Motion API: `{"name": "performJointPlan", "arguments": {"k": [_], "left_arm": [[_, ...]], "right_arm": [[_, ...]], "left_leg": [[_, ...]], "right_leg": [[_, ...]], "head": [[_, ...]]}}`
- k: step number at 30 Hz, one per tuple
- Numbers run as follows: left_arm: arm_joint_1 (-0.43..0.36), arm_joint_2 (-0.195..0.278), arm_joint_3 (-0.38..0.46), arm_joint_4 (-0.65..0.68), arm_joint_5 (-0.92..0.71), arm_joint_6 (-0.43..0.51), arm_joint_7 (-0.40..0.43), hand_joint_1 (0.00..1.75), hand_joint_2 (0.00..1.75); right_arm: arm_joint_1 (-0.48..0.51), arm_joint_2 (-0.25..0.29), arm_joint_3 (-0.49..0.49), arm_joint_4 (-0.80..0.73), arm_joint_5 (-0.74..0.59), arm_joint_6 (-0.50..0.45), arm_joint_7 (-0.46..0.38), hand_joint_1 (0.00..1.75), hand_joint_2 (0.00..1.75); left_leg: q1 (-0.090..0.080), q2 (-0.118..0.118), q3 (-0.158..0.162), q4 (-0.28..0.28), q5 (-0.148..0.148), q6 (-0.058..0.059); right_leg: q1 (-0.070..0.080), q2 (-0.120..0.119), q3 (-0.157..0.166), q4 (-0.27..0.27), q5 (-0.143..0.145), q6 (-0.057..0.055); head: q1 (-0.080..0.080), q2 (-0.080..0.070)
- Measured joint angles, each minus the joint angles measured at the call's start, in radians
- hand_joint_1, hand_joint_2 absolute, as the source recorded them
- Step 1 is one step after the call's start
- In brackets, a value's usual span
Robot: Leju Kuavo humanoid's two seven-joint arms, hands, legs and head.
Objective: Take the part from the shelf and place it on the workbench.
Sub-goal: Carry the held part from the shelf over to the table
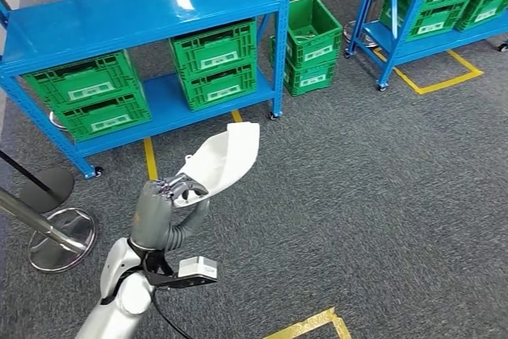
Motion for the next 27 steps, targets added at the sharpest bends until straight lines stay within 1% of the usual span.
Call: {"name": "performJointPlan", "arguments": {"k": [1, 2, 3, 4, 5, 6, 7, 8, 9, 10, 11, 12, 13, 14, 15, 16, 18, 19, 20, 21, 22, 23, 24, 25, 26, 27], "left_arm": [[0.008, 0.0, -0.002, 0.0, 0.022, -0.001, -0.01, 1.73, 1.75], [0.019, 0.0, -0.003, 0.0, 0.04, -0.002, -0.019, 1.73, 1.75], [0.031, 0.0, -0.004, 0.0, 0.055, 0.0, -0.029, 1.73, 1.75], [0.043, 0.0, -0.003, 0.0, 0.066, 0.003, -0.038, 1.73, 1.75], [0.055, 0.001, -0.002, -0.001, 0.074, 0.006, -0.046, 1.73, 1.75], [0.069, 0.002, 0.003, -0.004, 0.08, 0.009, -0.052, 1.73, 1.75], [0.085, 0.004, 0.011, -0.007, 0.085, 0.009, -0.056, 1.73, 1.75], [0.102, 0.007, 0.023, -0.011, 0.092, 0.009, -0.06, 1.73, 1.75], [0.117, 0.011, 0.04, -0.014, 0.1, 0.007, -0.064, 1.73, 1.75], [0.13, 0.015, 0.057, -0.015, 0.107, 0.004, -0.068, 1.73, 1.75], [0.14, 0.018, 0.073, -0.016, 0.112, 0.0, -0.073, 1.73, 1.75], [0.149, 0.02, 0.088, -0.017, 0.116, -0.003, -0.078, 1.73, 1.75], [0.156, 0.02, 0.099, -0.019, 0.118, -0.005, -0.083, 1.73, 1.75], [0.163, 0.021, 0.109, -0.021, 0.118, -0.005, -0.087, 1.73, 1.75], [0.169, 0.021, 0.119, -0.024, 0.117, -0.005, -0.091, 1.73, 1.75], [0.173, 0.021, 0.127, -0.027, 0.116, -0.004, -0.093, 1.73, 1.75], [0.177, 0.021, 0.138, -0.03, 0.114, -0.004, -0.096, 1.73, 1.75], [0.177, 0.021, 0.141, -0.031, 0.113, -0.006, -0.097, 1.73, 1.75], [0.177, 0.021, 0.143, -0.032, 0.11, -0.009, -0.097, 1.73, 1.75], [0.177, 0.02, 0.143, -0.032, 0.105, -0.013, -0.097, 1.73, 1.75], [0.176, 0.02, 0.143, -0.032, 0.098, -0.019, -0.095, 1.73, 1.75], [0.176, 0.02, 0.143, -0.032, 0.092, -0.022, -0.093, 1.73, 1.75], [0.176, 0.019, 0.142, -0.031, 0.086, -0.025, -0.09, 1.73, 1.75], [0.175, 0.018, 0.14, -0.03, 0.083, -0.026, -0.086, 1.73, 1.75], [0.175, 0.016, 0.138, -0.028, 0.082, -0.026, -0.081, 1.73, 1.75], [0.173, 0.014, 0.134, -0.027, 0.082, -0.026, -0.077, 1.73, 1.75]], "right_arm": [[0.0, 0.002, -0.009, -0.003, 0.0, -0.003, 0.0, 0.0, 0.0], [0.002, 0.004, -0.019, -0.006, 0.003, -0.006, 0.0, 0.0, 0.0], [0.005, 0.007, -0.027, -0.008, 0.008, -0.008, 0.0, 0.0, 0.0], [0.008, 0.009, -0.035, -0.011, 0.016, -0.009, 0.002, 0.0, 0.0], [0.011, 0.011, -0.042, -0.012, 0.028, -0.01, 0.004, 0.0, 0.0], [0.012, 0.011, -0.047, -0.014, 0.041, -0.009, 0.006, 0.0, 0.0], [0.012, 0.012, -0.05, -0.015, 0.056, -0.009, 0.008, 0.0, 0.0], [0.01, 0.012, -0.052, -0.015, 0.072, -0.008, 0.009, 0.0, 0.0], [0.009, 0.012, -0.053, -0.015, 0.087, -0.007, 0.01, 0.0, 0.0], [0.009, 0.012, -0.054, -0.015, 0.1, -0.005, 0.01, 0.0, 0.0], [0.009, 0.012, -0.055, -0.015, 0.111, -0.004, 0.01, 0.0, 0.0], [0.01, 0.012, -0.055, -0.015, 0.121, -0.002, 0.009, 0.0, 0.0], [0.01, 0.012, -0.055, -0.015, 0.13, 0.002, 0.009, 0.0, 0.0], [0.009, 0.013, -0.056, -0.016, 0.137, 0.006, 0.009, 0.0, 0.0], [0.006, 0.013, -0.056, -0.016, 0.143, 0.009, 0.009, 0.0, 0.0], [0.005, 0.013, -0.056, -0.016, 0.147, 0.012, 0.008, 0.0, 0.0], [0.004, 0.013, -0.058, -0.017, 0.154, 0.02, 0.008, 0.0, 0.0], [0.005, 0.013, -0.06, -0.017, 0.157, 0.024, 0.007, 0.0, 0.0], [0.006, 0.013, -0.061, -0.018, 0.159, 0.028, 0.006, 0.0, 0.0], [0.006, 0.013, -0.064, -0.019, 0.159, 0.033, 0.004, 0.0, 0.0], [0.006, 0.013, -0.068, -0.02, 0.157, 0.037, 0.002, 0.0, 0.0], [0.005, 0.013, -0.074, -0.021, 0.155, 0.042, 0.0, 0.0, 0.0], [0.005, 0.013, -0.08, -0.022, 0.152, 0.045, -0.002, 0.0, 0.0], [0.006, 0.013, -0.086, -0.024, 0.15, 0.046, -0.003, 0.0, 0.0], [0.008, 0.013, -0.092, -0.025, 0.149, 0.046, -0.004, 0.0, 0.0], [0.011, 0.013, -0.097, -0.027, 0.148, 0.046, -0.003, 0.0, 0.0]], "left_leg": [[0.001, -0.017, 0.012, -0.028, 0.003, 0.002], [0.0, -0.019, 0.013, -0.036, 0.0, 0.005], [-0.001, -0.008, 0.012, -0.037, 0.002, 0.01], [0.0, 0.002, 0.012, -0.04, 0.005, 0.016], [0.001, 0.015, 0.012, -0.043, 0.008, 0.022], [0.003, 0.028, 0.013, -0.046, 0.01, 0.028], [0.002, 0.042, 0.013, -0.046, 0.01, 0.031], [0.0, 0.058, 0.012, -0.046, 0.009, 0.033], [-0.001, 0.073, 0.012, -0.046, 0.009, 0.034], [-0.002, 0.088, 0.012, -0.046, 0.009, 0.034], [-0.002, 0.1, 0.012, -0.046, 0.008, 0.034], [-0.001, 0.111, 0.014, -0.046, 0.007, 0.032], [0.0, 0.12, 0.016, -0.045, 0.006, 0.029], [-0.002, 0.127, 0.017, -0.043, 0.003, 0.024], [-0.005, 0.133, 0.018, -0.04, 0.001, 0.018], [-0.007, 0.138, 0.019, -0.038, 0.0, 0.012], [-0.008, 0.15, 0.02, -0.037, 0.001, 0.001], [-0.006, 0.149, 0.02, -0.035, -0.002, -0.004], [-0.004, 0.139, 0.016, -0.024, -0.014, -0.01], [-0.003, 0.122, 0.003, 0.009, -0.039, -0.014], [-0.002, 0.102, -0.021, 0.064, -0.074, -0.018], [-0.002, 0.087, -0.053, 0.135, -0.112, -0.018], [-0.002, 0.079, -0.085, 0.206, -0.141, -0.018], [-0.002, 0.076, -0.107, 0.251, -0.153, -0.016], [-0.003, 0.074, -0.112, 0.261, -0.144, -0.013], [-0.003, 0.071, -0.098, 0.231, -0.118, -0.008]], "right_leg": [[-0.001, 0.01, -0.006, 0.001, 0.003, 0.006], [-0.003, 0.02, -0.011, 0.0, 0.006, 0.013], [-0.006, 0.031, -0.018, -0.004, 0.01, 0.02], [-0.006, 0.028, -0.024, -0.002, 0.009, 0.026], [-0.004, 0.009, -0.035, 0.016, -0.003, 0.031], [-0.002, -0.018, -0.055, 0.055, -0.027, 0.035], [0.0, -0.051, -0.081, 0.116, -0.062, 0.037], [0.0, -0.074, -0.112, 0.188, -0.098, 0.04], [0.0, -0.086, -0.139, 0.251, -0.125, 0.042], [-0.001, -0.091, -0.15, 0.287, -0.135, 0.044], [-0.002, -0.095, -0.141, 0.28, -0.125, 0.046], [-0.004, -0.101, -0.109, 0.232, -0.1, 0.047], [-0.005, -0.115, -0.063, 0.158, -0.071, 0.048], [-0.004, -0.131, -0.021, 0.087, -0.05, 0.047], [-0.003, -0.142, 0.01, 0.037, -0.037, 0.042], [-0.001, -0.147, 0.024, 0.012, -0.034, 0.036], [0.001, -0.132, 0.021, 0.01, -0.033, 0.017], [0.001, -0.124, 0.018, 0.011, -0.031, 0.01], [0.0, -0.115, 0.016, 0.01, -0.029, 0.003], [-0.002, -0.107, 0.014, 0.009, -0.025, -0.005], [-0.003, -0.098, 0.012, 0.009, -0.022, -0.01], [-0.003, -0.087, 0.008, 0.009, -0.02, -0.014], [-0.003, -0.076, 0.005, 0.009, -0.018, -0.017], [-0.002, -0.064, 0.002, 0.009, -0.016, -0.018], [-0.001, -0.051, 0.0, 0.009, -0.013, -0.018], [0.0, -0.038, -0.002, 0.009, -0.011, -0.016]], "head": [[0.0, 0.0], [0.001, 0.0], [0.0, 0.0], [0.001, 0.0], [0.007, 0.0], [0.012, 0.0], [0.018, 0.0], [0.022, 0.0], [0.022, 0.0], [0.022, 0.0], [0.022, 0.0], [0.022, 0.0], [0.022, 0.0], [0.023, 0.0], [0.022, 0.0], [0.021, 0.0], [0.02, 0.0], [0.02, 0.0], [0.02, 0.0], [0.019, 0.0], [0.019, 0.0], [0.018, 0.0], [0.018, 0.0], [0.018, 0.0], [0.018, 0.0], [0.018, 0.0]]}}
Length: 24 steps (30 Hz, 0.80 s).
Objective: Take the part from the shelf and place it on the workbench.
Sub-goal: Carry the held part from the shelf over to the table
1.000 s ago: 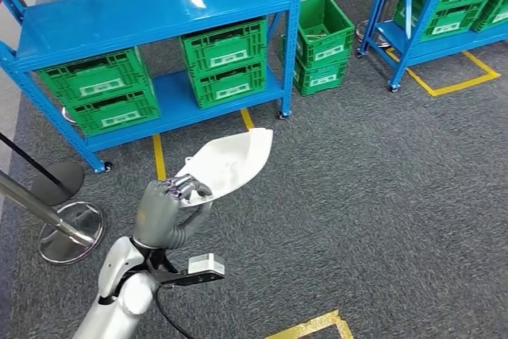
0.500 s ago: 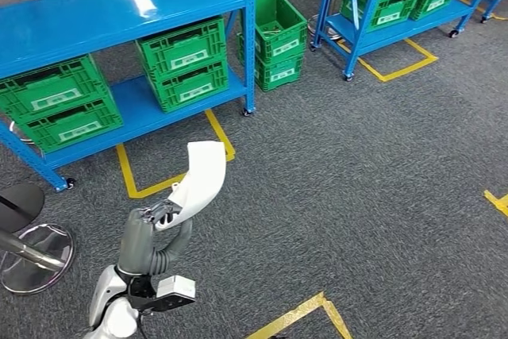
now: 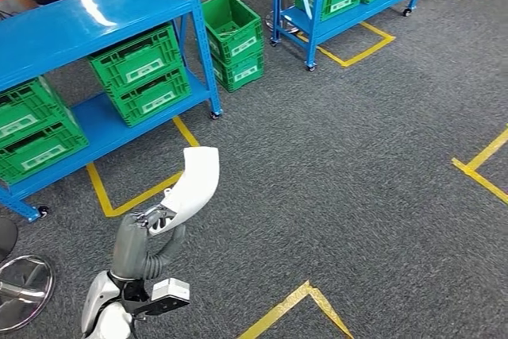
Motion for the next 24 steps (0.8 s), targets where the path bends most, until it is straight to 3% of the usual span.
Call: {"name": "performJointPlan", "arguments": {"k": [1, 3, 5, 7, 9, 11, 13, 14, 15, 17, 18, 20, 22, 24], "left_arm": [[-0.002, -0.002, -0.004, 0.002, 0.001, 0.0, 0.004, 1.73, 1.75], [-0.006, -0.004, -0.014, 0.004, 0.005, 0.002, 0.008, 1.73, 1.75], [-0.007, -0.004, -0.02, 0.006, 0.012, 0.005, 0.01, 1.73, 1.75], [-0.009, -0.005, -0.025, 0.009, 0.017, 0.007, 0.014, 1.73, 1.75], [-0.012, -0.008, -0.031, 0.012, 0.019, 0.008, 0.015, 1.73, 1.75], [-0.011, -0.01, -0.037, 0.015, 0.019, 0.008, 0.017, 1.73, 1.75], [-0.01, -0.01, -0.038, 0.021, 0.022, 0.008, 0.021, 1.73, 1.75], [-0.01, -0.01, -0.039, 0.024, 0.025, 0.009, 0.024, 1.73, 1.75], [-0.01, -0.01, -0.039, 0.026, 0.029, 0.01, 0.027, 1.73, 1.75], [-0.011, -0.01, -0.039, 0.03, 0.035, 0.012, 0.033, 1.73, 1.75], [-0.011, -0.01, -0.04, 0.031, 0.036, 0.014, 0.036, 1.73, 1.75], [-0.012, -0.01, -0.04, 0.032, 0.038, 0.02, 0.042, 1.73, 1.75], [-0.011, -0.01, -0.04, 0.034, 0.041, 0.025, 0.045, 1.73, 1.75], [-0.009, -0.01, -0.04, 0.036, 0.045, 0.027, 0.05, 1.73, 1.75]], "right_arm": [[0.002, 0.0, -0.005, -0.002, 0.001, 0.001, 0.001, 0.0, 0.0], [0.004, 0.003, -0.015, -0.008, 0.005, 0.006, 0.003, 0.0, 0.0], [0.005, 0.006, -0.023, -0.016, 0.014, 0.02, 0.008, 0.0, 0.0], [0.013, 0.004, -0.03, -0.024, 0.028, 0.042, 0.014, 0.0, 0.0], [0.021, 0.001, -0.034, -0.031, 0.036, 0.057, 0.016, 0.0, 0.0], [0.021, -0.004, -0.037, -0.036, 0.038, 0.063, 0.017, 0.0, 0.0], [0.02, -0.007, -0.04, -0.042, 0.039, 0.066, 0.018, 0.0, 0.0], [0.021, -0.008, -0.041, -0.045, 0.042, 0.067, 0.02, 0.0, 0.0], [0.023, -0.01, -0.044, -0.049, 0.045, 0.068, 0.022, 0.0, 0.0], [0.023, -0.011, -0.05, -0.057, 0.051, 0.071, 0.023, 0.0, 0.0], [0.021, -0.009, -0.052, -0.06, 0.052, 0.073, 0.022, 0.0, 0.0], [0.016, -0.006, -0.06, -0.067, 0.052, 0.074, 0.014, 0.0, 0.0], [0.014, -0.006, -0.073, -0.073, 0.048, 0.072, 0.003, 0.0, 0.0], [0.014, -0.006, -0.085, -0.077, 0.05, 0.07, -0.005, 0.0, 0.0]], "left_leg": [[-0.001, -0.012, 0.032, -0.063, 0.038, 0.007], [-0.003, -0.063, 0.1, -0.203, 0.094, 0.025], [-0.006, -0.095, 0.127, -0.266, 0.105, 0.033], [-0.008, -0.078, 0.134, -0.285, 0.113, 0.035], [-0.006, -0.055, 0.144, -0.307, 0.129, 0.041], [-0.004, -0.027, 0.147, -0.316, 0.135, 0.044], [-0.002, 0.006, 0.144, -0.315, 0.134, 0.043], [0.001, 0.021, 0.144, -0.314, 0.134, 0.039], [0.005, 0.034, 0.144, -0.313, 0.133, 0.034], [0.013, 0.056, 0.145, -0.303, 0.126, 0.015], [0.014, 0.064, 0.143, -0.293, 0.118, 0.005], [0.011, 0.078, 0.14, -0.278, 0.108, -0.01], [0.014, 0.086, 0.141, -0.276, 0.106, -0.016], [0.02, 0.061, 0.13, -0.248, 0.079, -0.021]], "right_leg": [[0.0, 0.013, -0.001, 0.0, 0.003, 0.002], [-0.001, 0.037, -0.006, 0.002, 0.008, 0.009], [-0.006, 0.059, -0.015, 0.0, 0.015, 0.021], [-0.013, 0.071, -0.022, -0.008, 0.025, 0.036], [-0.011, 0.029, -0.04, 0.016, 0.008, 0.045], [-0.008, -0.03, -0.091, 0.121, -0.052, 0.053], [-0.013, -0.049, -0.143, 0.24, -0.104, 0.064], [-0.017, -0.053, -0.147, 0.258, -0.106, 0.07], [-0.021, -0.058, -0.128, 0.235, -0.09, 0.077], [-0.03, -0.082, -0.049, 0.108, -0.042, 0.094], [-0.034, -0.095, -0.016, 0.054, -0.026, 0.097], [-0.036, -0.104, 0.006, 0.018, -0.023, 0.084], [-0.033, -0.085, -0.001, 0.029, -0.024, 0.056], [-0.027, -0.07, -0.006, 0.032, -0.023, 0.039]], "head": [[0.0, 0.0], [0.0, 0.0], [0.001, 0.0], [0.001, 0.0], [0.002, 0.0], [0.004, 0.0], [0.006, 0.0], [0.006, 0.0], [0.006, 0.0], [0.006, 0.0], [0.008, 0.0], [0.003, 0.0], [-0.006, 0.0], [-0.009, 0.0]]}}
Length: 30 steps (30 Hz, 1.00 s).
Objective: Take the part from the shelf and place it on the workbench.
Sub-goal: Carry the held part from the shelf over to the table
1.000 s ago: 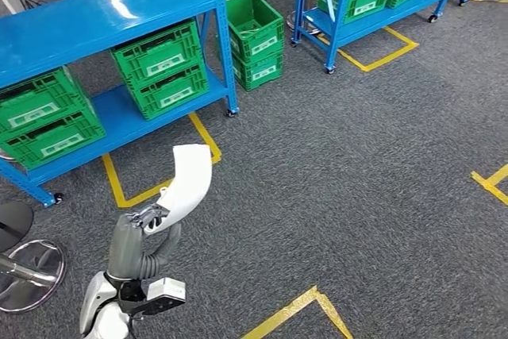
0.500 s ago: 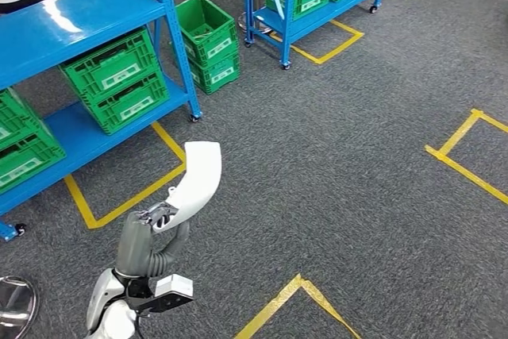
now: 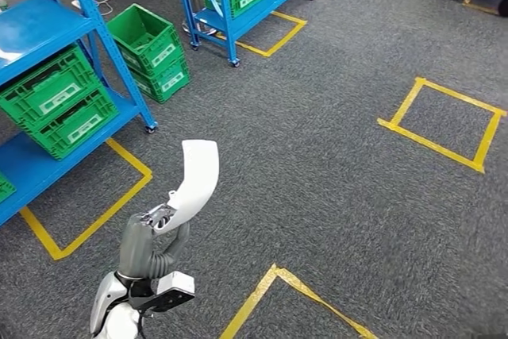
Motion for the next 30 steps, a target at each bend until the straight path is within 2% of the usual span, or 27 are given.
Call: {"name": "performJointPlan", "arguments": {"k": [1, 2, 3, 4, 5, 6, 7, 9, 10, 11, 12, 13, 14, 15, 16, 17, 18, 19, 20, 21, 22, 23, 25, 26, 27, 29, 30], "left_arm": [[0.001, 0.0, 0.0, 0.001, 0.002, 0.0, 0.002, 1.73, 1.75], [0.004, 0.0, 0.0, 0.002, 0.003, 0.001, 0.004, 1.73, 1.75], [0.006, 0.001, 0.001, 0.003, 0.003, 0.001, 0.005, 1.73, 1.75], [0.009, 0.002, 0.001, 0.005, 0.004, 0.001, 0.006, 1.73, 1.75], [0.01, 0.002, 0.001, 0.007, 0.006, 0.001, 0.006, 1.73, 1.75], [0.011, 0.003, 0.001, 0.009, 0.008, 0.001, 0.006, 1.73, 1.75], [0.012, 0.003, 0.001, 0.01, 0.009, 0.001, 0.006, 1.73, 1.75], [0.012, 0.004, 0.004, 0.01, 0.012, 0.002, 0.005, 1.73, 1.75], [0.014, 0.004, 0.008, 0.01, 0.017, 0.004, 0.002, 1.73, 1.75], [0.016, 0.005, 0.015, 0.01, 0.025, 0.005, -0.004, 1.73, 1.75], [0.02, 0.006, 0.023, 0.01, 0.034, 0.006, -0.012, 1.73, 1.75], [0.023, 0.007, 0.033, 0.01, 0.044, 0.007, -0.021, 1.73, 1.75], [0.026, 0.007, 0.045, 0.01, 0.05, 0.007, -0.027, 1.73, 1.75], [0.029, 0.008, 0.056, 0.01, 0.054, 0.006, -0.032, 1.73, 1.75], [0.033, 0.008, 0.069, 0.01, 0.058, 0.004, -0.038, 1.73, 1.75], [0.038, 0.009, 0.082, 0.01, 0.06, 0.001, -0.043, 1.73, 1.75], [0.044, 0.009, 0.095, 0.01, 0.062, -0.004, -0.049, 1.73, 1.75], [0.05, 0.01, 0.108, 0.01, 0.063, -0.009, -0.054, 1.73, 1.75], [0.053, 0.01, 0.118, 0.01, 0.063, -0.013, -0.057, 1.73, 1.75], [0.054, 0.009, 0.126, 0.01, 0.063, -0.016, -0.06, 1.73, 1.75], [0.055, 0.009, 0.132, 0.01, 0.063, -0.018, -0.062, 1.73, 1.75], [0.055, 0.008, 0.135, 0.01, 0.063, -0.019, -0.063, 1.73, 1.75], [0.055, 0.008, 0.143, 0.01, 0.062, -0.019, -0.064, 1.73, 1.75], [0.055, 0.008, 0.147, 0.009, 0.062, -0.019, -0.064, 1.73, 1.75], [0.055, 0.008, 0.15, 0.009, 0.062, -0.019, -0.064, 1.73, 1.75], [0.055, 0.006, 0.153, 0.009, 0.061, -0.019, -0.065, 1.73, 1.75], [0.054, 0.005, 0.154, 0.008, 0.058, -0.02, -0.065, 1.73, 1.75]], "right_arm": [[-0.001, 0.0, -0.004, -0.003, 0.002, 0.0, -0.003, 0.0, 0.0], [-0.002, 0.0, -0.009, -0.005, 0.003, 0.0, -0.005, 0.0, 0.0], [-0.004, 0.0, -0.012, -0.007, 0.005, 0.0, -0.006, 0.0, 0.0], [-0.005, 0.0, -0.016, -0.009, 0.006, -0.001, -0.006, 0.0, 0.0], [-0.005, 0.0, -0.019, -0.01, 0.008, -0.001, -0.008, 0.0, 0.0], [-0.005, 0.0, -0.021, -0.01, 0.01, -0.001, -0.01, 0.0, 0.0], [-0.005, 0.0, -0.023, -0.01, 0.013, -0.003, -0.012, 0.0, 0.0], [-0.009, 0.003, -0.024, -0.011, 0.022, -0.018, -0.017, 0.0, 0.0], [-0.012, 0.005, -0.025, -0.01, 0.028, -0.032, -0.019, 0.0, 0.0], [-0.015, 0.009, -0.025, -0.009, 0.034, -0.047, -0.02, 0.0, 0.0], [-0.018, 0.012, -0.026, -0.007, 0.042, -0.061, -0.02, 0.0, 0.0], [-0.019, 0.014, -0.027, -0.003, 0.05, -0.071, -0.021, 0.0, 0.0], [-0.02, 0.016, -0.028, 0.002, 0.057, -0.079, -0.023, 0.0, 0.0], [-0.022, 0.017, -0.029, 0.006, 0.064, -0.084, -0.025, 0.0, 0.0], [-0.026, 0.017, -0.029, 0.011, 0.071, -0.086, -0.028, 0.0, 0.0], [-0.032, 0.017, -0.029, 0.015, 0.076, -0.088, -0.032, 0.0, 0.0], [-0.038, 0.017, -0.029, 0.02, 0.08, -0.088, -0.036, 0.0, 0.0], [-0.043, 0.017, -0.029, 0.024, 0.084, -0.088, -0.04, 0.0, 0.0], [-0.046, 0.017, -0.029, 0.028, 0.085, -0.088, -0.043, 0.0, 0.0], [-0.047, 0.017, -0.029, 0.031, 0.087, -0.088, -0.044, 0.0, 0.0], [-0.048, 0.017, -0.029, 0.033, 0.087, -0.088, -0.045, 0.0, 0.0], [-0.048, 0.017, -0.029, 0.035, 0.087, -0.088, -0.045, 0.0, 0.0], [-0.053, 0.016, -0.029, 0.038, 0.088, -0.088, -0.046, 0.0, 0.0], [-0.056, 0.016, -0.029, 0.039, 0.088, -0.088, -0.047, 0.0, 0.0], [-0.059, 0.016, -0.029, 0.041, 0.088, -0.088, -0.048, 0.0, 0.0], [-0.059, 0.016, -0.03, 0.044, 0.088, -0.088, -0.049, 0.0, 0.0], [-0.059, 0.016, -0.03, 0.046, 0.088, -0.088, -0.05, 0.0, 0.0]], "left_leg": [[0.001, -0.02, -0.02, 0.044, -0.031, 0.0], [0.0, -0.04, -0.052, 0.111, -0.069, 0.002], [-0.002, -0.051, -0.089, 0.186, -0.103, 0.006], [-0.004, -0.056, -0.122, 0.248, -0.124, 0.011], [-0.007, -0.058, -0.141, 0.281, -0.126, 0.018], [-0.011, -0.06, -0.141, 0.273, -0.105, 0.025], [-0.015, -0.066, -0.123, 0.227, -0.069, 0.034], [-0.02, -0.103, -0.065, 0.096, 0.002, 0.05], [-0.021, -0.121, -0.043, 0.046, 0.019, 0.052], [-0.021, -0.134, -0.033, 0.018, 0.024, 0.05], [-0.021, -0.136, -0.031, 0.008, 0.022, 0.048], [-0.021, -0.129, -0.03, 0.002, 0.024, 0.046], [-0.021, -0.12, -0.028, -0.003, 0.028, 0.047], [-0.02, -0.111, -0.026, -0.008, 0.033, 0.051], [-0.018, -0.099, -0.025, -0.013, 0.036, 0.054], [-0.019, -0.086, -0.024, -0.015, 0.037, 0.057], [-0.02, -0.072, -0.024, -0.015, 0.037, 0.059], [-0.022, -0.057, -0.024, -0.015, 0.037, 0.06], [-0.023, -0.044, -0.024, -0.015, 0.037, 0.06], [-0.024, -0.032, -0.024, -0.015, 0.036, 0.06], [-0.024, -0.022, -0.023, -0.014, 0.036, 0.059], [-0.024, -0.012, -0.021, -0.014, 0.034, 0.058], [-0.028, 0.004, -0.019, -0.011, 0.031, 0.05], [-0.03, 0.011, -0.018, -0.01, 0.03, 0.046], [-0.031, 0.017, -0.017, -0.01, 0.03, 0.041], [-0.03, 0.028, -0.016, -0.012, 0.03, 0.031], [-0.028, 0.02, -0.017, -0.006, 0.023, 0.025]], "right_leg": [[0.002, 0.008, -0.002, 0.0, 0.002, -0.007], [0.005, 0.017, -0.006, 0.0, 0.005, -0.012], [0.008, 0.027, -0.01, -0.001, 0.006, -0.017], [0.011, 0.039, -0.013, -0.001, 0.008, -0.02], [0.015, 0.051, -0.015, -0.001, 0.009, -0.023], [0.017, 0.064, -0.016, -0.001, 0.01, -0.024], [0.019, 0.078, -0.016, 0.0, 0.011, -0.025], [0.021, 0.102, -0.016, 0.001, 0.014, -0.023], [0.022, 0.113, -0.019, 0.002, 0.016, -0.02], [0.021, 0.124, -0.023, 0.001, 0.019, -0.015], [0.019, 0.133, -0.027, -0.002, 0.023, -0.008], [0.017, 0.143, -0.031, -0.006, 0.028, -0.001], [0.016, 0.135, -0.036, -0.006, 0.028, 0.005], [0.018, 0.114, -0.044, 0.006, 0.019, 0.008], [0.02, 0.084, -0.062, 0.039, -0.001, 0.011], [0.022, 0.051, -0.087, 0.094, -0.032, 0.013], [0.023, 0.03, -0.117, 0.161, -0.067, 0.016], [0.023, 0.021, -0.144, 0.223, -0.093, 0.02], [0.023, 0.017, -0.157, 0.26, -0.104, 0.022], [0.023, 0.015, -0.151, 0.259, -0.096, 0.023], [0.023, 0.011, -0.122, 0.216, -0.073, 0.022], [0.024, -0.002, -0.077, 0.143, -0.043, 0.021], [0.029, -0.03, -0.002, 0.018, -0.008, 0.012], [0.032, -0.036, 0.014, -0.011, -0.004, 0.004], [0.034, -0.031, 0.015, -0.015, -0.005, -0.004], [0.034, -0.013, 0.011, -0.018, 0.002, -0.018], [0.032, -0.005, 0.01, -0.02, 0.004, -0.024]], "head": [[-0.002, 0.0], [-0.004, 0.0], [-0.006, 0.0], [-0.007, 0.0], [-0.008, 0.0], [-0.008, 0.0], [-0.008, 0.0], [-0.007, 0.0], [-0.008, 0.0], [-0.007, 0.0], [-0.007, 0.0], [-0.008, 0.0], [-0.007, 0.0], [-0.006, 0.0], [-0.004, 0.0], [-0.002, 0.0], [-0.001, 0.0], [-0.001, 0.0], [-0.001, 0.0], [-0.001, 0.0], [-0.001, 0.0], [-0.001, 0.0], [-0.001, 0.0], [-0.002, 0.0], [-0.003, 0.0], [-0.003, 0.0], [-0.004, 0.0]]}}
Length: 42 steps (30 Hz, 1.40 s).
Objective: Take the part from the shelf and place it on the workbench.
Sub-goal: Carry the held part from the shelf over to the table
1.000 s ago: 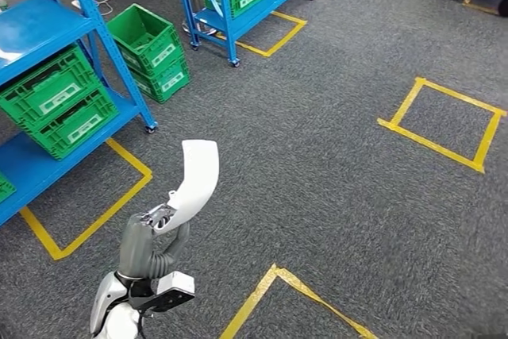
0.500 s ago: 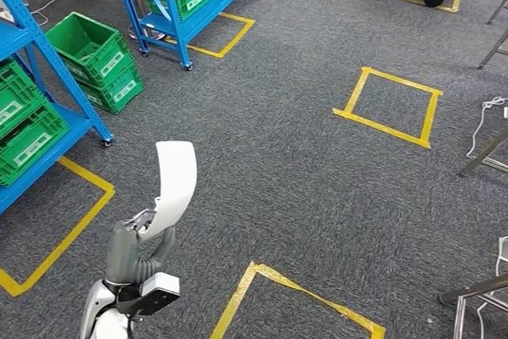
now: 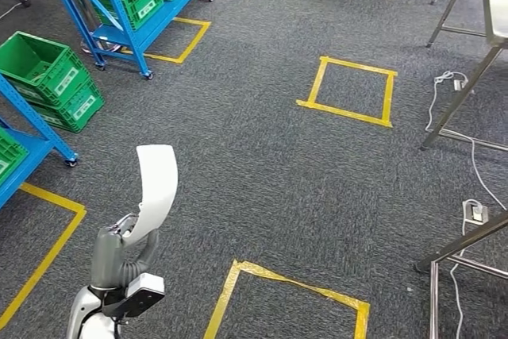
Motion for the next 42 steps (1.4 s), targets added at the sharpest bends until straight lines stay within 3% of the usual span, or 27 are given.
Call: {"name": "performJointPlan", "arguments": {"k": [2, 3, 5, 6, 7, 8, 10, 12, 13, 14, 16, 18, 20, 21, 22, 23, 26, 27, 30, 32, 34, 36, 37, 38, 40, 42], "left_arm": [[-0.001, -0.002, 0.001, -0.001, -0.009, -0.002, -0.001, 1.73, 1.75], [0.0, -0.003, 0.002, -0.001, -0.014, -0.003, -0.002, 1.73, 1.75], [0.006, -0.005, 0.003, -0.001, -0.019, -0.004, -0.002, 1.73, 1.75], [0.008, -0.007, 0.004, -0.001, -0.022, -0.004, -0.002, 1.73, 1.75], [0.01, -0.009, 0.004, -0.001, -0.024, -0.004, -0.002, 1.73, 1.75], [0.01, -0.012, 0.004, -0.001, -0.027, -0.004, -0.002, 1.73, 1.75], [0.009, -0.017, 0.0, -0.002, -0.033, -0.004, -0.003, 1.73, 1.75], [0.006, -0.023, -0.012, -0.002, -0.038, -0.003, -0.003, 1.73, 1.75], [0.004, -0.025, -0.022, -0.002, -0.039, -0.002, -0.003, 1.73, 1.75], [0.002, -0.028, -0.032, -0.002, -0.039, 0.0, -0.003, 1.73, 1.75], [-0.005, -0.033, -0.054, -0.002, -0.039, 0.005, -0.001, 1.73, 1.75], [-0.008, -0.037, -0.072, -0.002, -0.039, 0.01, 0.001, 1.73, 1.75], [-0.007, -0.038, -0.082, -0.002, -0.039, 0.013, 0.003, 1.73, 1.75], [-0.008, -0.038, -0.085, -0.002, -0.039, 0.013, 0.003, 1.73, 1.75], [-0.008, -0.038, -0.088, -0.002, -0.039, 0.014, 0.003, 1.73, 1.75], [-0.009, -0.038, -0.091, -0.002, -0.039, 0.014, 0.003, 1.73, 1.75], [-0.011, -0.038, -0.1, -0.002, -0.039, 0.015, 0.003, 1.73, 1.75], [-0.011, -0.039, -0.102, -0.002, -0.039, 0.015, 0.003, 1.73, 1.75], [-0.014, -0.039, -0.106, -0.002, -0.037, 0.018, 0.004, 1.73, 1.75], [-0.018, -0.039, -0.109, -0.002, -0.032, 0.023, 0.006, 1.73, 1.75], [-0.02, -0.037, -0.111, -0.001, -0.026, 0.032, 0.011, 1.73, 1.75], [-0.02, -0.033, -0.113, 0.001, -0.02, 0.038, 0.017, 1.73, 1.75], [-0.02, -0.031, -0.115, 0.002, -0.017, 0.04, 0.019, 1.73, 1.75], [-0.02, -0.029, -0.118, 0.002, -0.015, 0.041, 0.02, 1.73, 1.75], [-0.021, -0.027, -0.124, 0.003, -0.012, 0.045, 0.022, 1.73, 1.75], [-0.022, -0.026, -0.127, 0.003, -0.01, 0.047, 0.022, 1.73, 1.75]], "right_arm": [[-0.002, 0.0, -0.002, 0.003, 0.0, 0.0, -0.004, 0.0, 0.0], [-0.003, -0.001, -0.004, 0.005, 0.0, 0.0, -0.005, 0.0, 0.0], [-0.005, -0.001, -0.007, 0.008, 0.0, 0.0, -0.006, 0.0, 0.0], [-0.004, -0.001, -0.009, 0.009, 0.0, 0.0, -0.006, 0.0, 0.0], [-0.002, -0.001, -0.01, 0.01, -0.001, 0.001, -0.006, 0.0, 0.0], [-0.001, -0.001, -0.012, 0.012, -0.002, 0.004, -0.007, 0.0, 0.0], [0.002, -0.004, -0.018, 0.013, -0.004, 0.023, -0.007, 0.0, 0.0], [0.006, -0.013, -0.025, 0.013, -0.006, 0.052, -0.003, 0.0, 0.0], [0.01, -0.018, -0.029, 0.012, -0.007, 0.063, 0.002, 0.0, 0.0], [0.016, -0.021, -0.034, 0.012, -0.007, 0.071, 0.007, 0.0, 0.0], [0.028, -0.024, -0.045, 0.009, -0.008, 0.078, 0.014, 0.0, 0.0], [0.03, -0.025, -0.052, 0.007, -0.008, 0.081, 0.017, 0.0, 0.0], [0.029, -0.027, -0.057, 0.006, -0.008, 0.083, 0.018, 0.0, 0.0], [0.03, -0.027, -0.06, 0.006, -0.009, 0.083, 0.019, 0.0, 0.0], [0.032, -0.027, -0.062, 0.005, -0.009, 0.083, 0.019, 0.0, 0.0], [0.033, -0.028, -0.064, 0.005, -0.009, 0.082, 0.02, 0.0, 0.0], [0.031, -0.03, -0.067, 0.002, -0.009, 0.082, 0.02, 0.0, 0.0], [0.029, -0.031, -0.067, 0.002, -0.009, 0.082, 0.02, 0.0, 0.0], [0.03, -0.031, -0.068, 0.0, -0.009, 0.082, 0.021, 0.0, 0.0], [0.03, -0.031, -0.072, -0.001, -0.006, 0.082, 0.021, 0.0, 0.0], [0.029, -0.031, -0.078, -0.004, 0.0, 0.084, 0.021, 0.0, 0.0], [0.028, -0.031, -0.085, -0.006, 0.005, 0.087, 0.022, 0.0, 0.0], [0.028, -0.031, -0.088, -0.007, 0.007, 0.087, 0.023, 0.0, 0.0], [0.028, -0.031, -0.092, -0.007, 0.008, 0.085, 0.024, 0.0, 0.0], [0.028, -0.031, -0.098, -0.008, 0.009, 0.075, 0.025, 0.0, 0.0], [0.028, -0.031, -0.1, -0.009, 0.01, 0.064, 0.026, 0.0, 0.0]], "left_leg": [[0.003, -0.038, -0.025, 0.061, -0.045, -0.01], [0.005, -0.059, -0.053, 0.123, -0.08, -0.013], [0.007, -0.076, -0.113, 0.25, -0.133, -0.015], [0.008, -0.078, -0.128, 0.278, -0.135, -0.016], [0.009, -0.08, -0.124, 0.267, -0.116, -0.015], [0.012, -0.085, -0.101, 0.219, -0.082, -0.015], [0.02, -0.126, -0.034, 0.083, -0.019, -0.016], [0.023, -0.16, 0.001, 0.007, -0.002, -0.014], [0.02, -0.16, 0.003, 0.0, -0.004, -0.009], [0.018, -0.151, 0.001, 0.0, -0.002, -0.001], [0.015, -0.13, 0.002, -0.005, 0.004, 0.015], [0.011, -0.103, 0.002, -0.007, 0.006, 0.028], [0.004, -0.072, 0.002, -0.007, 0.004, 0.033], [0.002, -0.058, 0.002, -0.007, 0.004, 0.035], [0.0, -0.045, 0.003, -0.006, 0.003, 0.035], [-0.002, -0.033, 0.005, -0.006, 0.002, 0.036], [-0.008, -0.004, 0.012, -0.004, -0.005, 0.028], [-0.011, 0.005, 0.013, -0.003, -0.006, 0.024], [-0.01, 0.022, 0.015, -0.004, -0.008, 0.011], [-0.006, -0.015, -0.001, 0.03, -0.036, -0.001], [-0.002, -0.064, -0.052, 0.137, -0.093, -0.01], [0.003, -0.076, -0.107, 0.242, -0.127, -0.015], [0.005, -0.077, -0.116, 0.254, -0.118, -0.016], [0.007, -0.08, -0.108, 0.231, -0.092, -0.016], [0.016, -0.111, -0.056, 0.118, -0.024, -0.02], [0.024, -0.152, -0.015, 0.032, 0.008, -0.024]], "right_leg": [[-0.006, 0.016, -0.001, -0.006, 0.007, -0.011], [-0.007, 0.025, -0.003, -0.006, 0.008, -0.014], [-0.007, 0.047, -0.008, -0.006, 0.011, -0.016], [-0.008, 0.06, -0.01, -0.006, 0.013, -0.015], [-0.008, 0.073, -0.011, -0.006, 0.015, -0.013], [-0.01, 0.086, -0.012, -0.006, 0.017, -0.01], [-0.012, 0.112, -0.015, -0.003, 0.02, -0.001], [-0.014, 0.134, -0.024, -0.003, 0.026, 0.014], [-0.016, 0.143, -0.028, -0.006, 0.03, 0.023], [-0.019, 0.15, -0.033, -0.01, 0.034, 0.03], [-0.018, 0.113, -0.048, 0.011, 0.021, 0.038], [-0.012, 0.049, -0.095, 0.112, -0.037, 0.04], [-0.011, 0.026, -0.155, 0.249, -0.1, 0.04], [-0.011, 0.024, -0.166, 0.283, -0.109, 0.039], [-0.01, 0.022, -0.158, 0.277, -0.1, 0.038], [-0.008, 0.016, -0.127, 0.229, -0.074, 0.035], [0.005, -0.047, -0.007, 0.029, -0.011, 0.02], [0.008, -0.06, 0.009, 0.002, -0.007, 0.014], [0.009, -0.031, 0.004, -0.005, 0.0, -0.001], [0.004, -0.009, 0.003, -0.012, 0.008, -0.011], [0.001, 0.015, 0.0, -0.014, 0.012, -0.018], [0.0, 0.042, -0.003, -0.014, 0.015, -0.019], [-0.001, 0.056, -0.004, -0.014, 0.016, -0.019], [-0.002, 0.07, -0.004, -0.014, 0.018, -0.017], [-0.005, 0.096, -0.006, -0.013, 0.021, -0.008], [-0.006, 0.111, -0.008, -0.011, 0.023, -0.001]], "head": [[-0.002, 0.0], [-0.003, 0.0], [-0.004, 0.0], [-0.004, 0.0], [-0.004, 0.0], [-0.004, 0.0], [-0.004, 0.0], [-0.004, 0.0], [-0.004, 0.0], [-0.004, 0.0], [0.001, 0.0], [0.007, 0.0], [0.009, 0.0], [0.009, 0.0], [0.009, 0.0], [0.009, 0.0], [0.009, 0.0], [0.008, 0.0], [0.008, 0.0], [0.006, 0.0], [0.004, 0.0], [0.003, 0.0], [0.004, 0.0], [0.004, 0.0], [0.004, 0.0], [0.004, 0.0]]}}
